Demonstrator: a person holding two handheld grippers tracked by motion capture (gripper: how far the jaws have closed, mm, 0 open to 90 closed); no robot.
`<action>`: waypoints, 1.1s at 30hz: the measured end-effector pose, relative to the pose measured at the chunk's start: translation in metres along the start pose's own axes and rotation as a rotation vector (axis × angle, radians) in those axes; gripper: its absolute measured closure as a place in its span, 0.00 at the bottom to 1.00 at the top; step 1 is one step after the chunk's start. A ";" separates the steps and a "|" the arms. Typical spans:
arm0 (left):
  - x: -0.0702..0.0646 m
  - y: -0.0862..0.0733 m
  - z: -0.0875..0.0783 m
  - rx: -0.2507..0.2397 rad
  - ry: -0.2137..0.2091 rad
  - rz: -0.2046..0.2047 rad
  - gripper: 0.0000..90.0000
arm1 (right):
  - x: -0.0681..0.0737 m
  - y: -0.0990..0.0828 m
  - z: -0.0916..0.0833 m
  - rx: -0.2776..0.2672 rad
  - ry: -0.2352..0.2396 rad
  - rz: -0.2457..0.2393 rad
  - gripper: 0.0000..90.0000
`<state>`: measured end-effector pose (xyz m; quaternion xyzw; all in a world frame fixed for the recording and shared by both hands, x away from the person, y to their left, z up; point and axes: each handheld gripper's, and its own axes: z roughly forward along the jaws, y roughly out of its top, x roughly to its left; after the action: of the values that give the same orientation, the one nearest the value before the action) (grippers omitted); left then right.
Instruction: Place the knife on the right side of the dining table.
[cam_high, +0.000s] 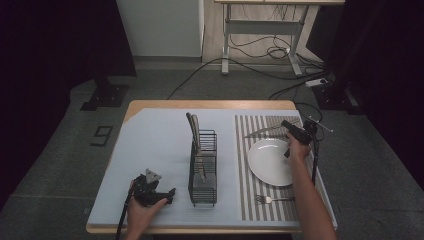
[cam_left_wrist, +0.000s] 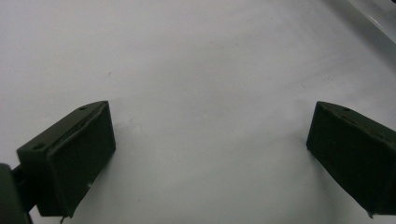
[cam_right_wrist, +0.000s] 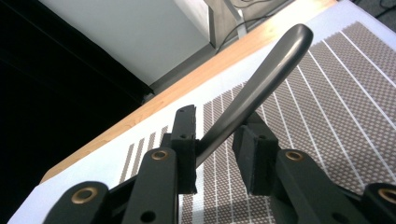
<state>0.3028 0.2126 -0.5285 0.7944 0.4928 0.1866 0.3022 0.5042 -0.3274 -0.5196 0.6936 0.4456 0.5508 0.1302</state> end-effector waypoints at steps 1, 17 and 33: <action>0.000 0.000 0.000 0.000 0.000 0.000 0.01 | 0.000 0.000 0.000 0.000 0.000 0.000 0.78; 0.000 0.000 0.000 -0.001 0.000 -0.001 0.01 | -0.007 -0.002 0.002 0.038 -0.053 0.027 0.75; 0.000 0.000 0.000 0.000 0.000 -0.001 0.01 | -0.008 -0.003 0.002 0.066 -0.108 0.029 0.72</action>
<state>0.3029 0.2126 -0.5285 0.7941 0.4931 0.1865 0.3024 0.5044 -0.3313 -0.5271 0.7326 0.4457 0.4995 0.1232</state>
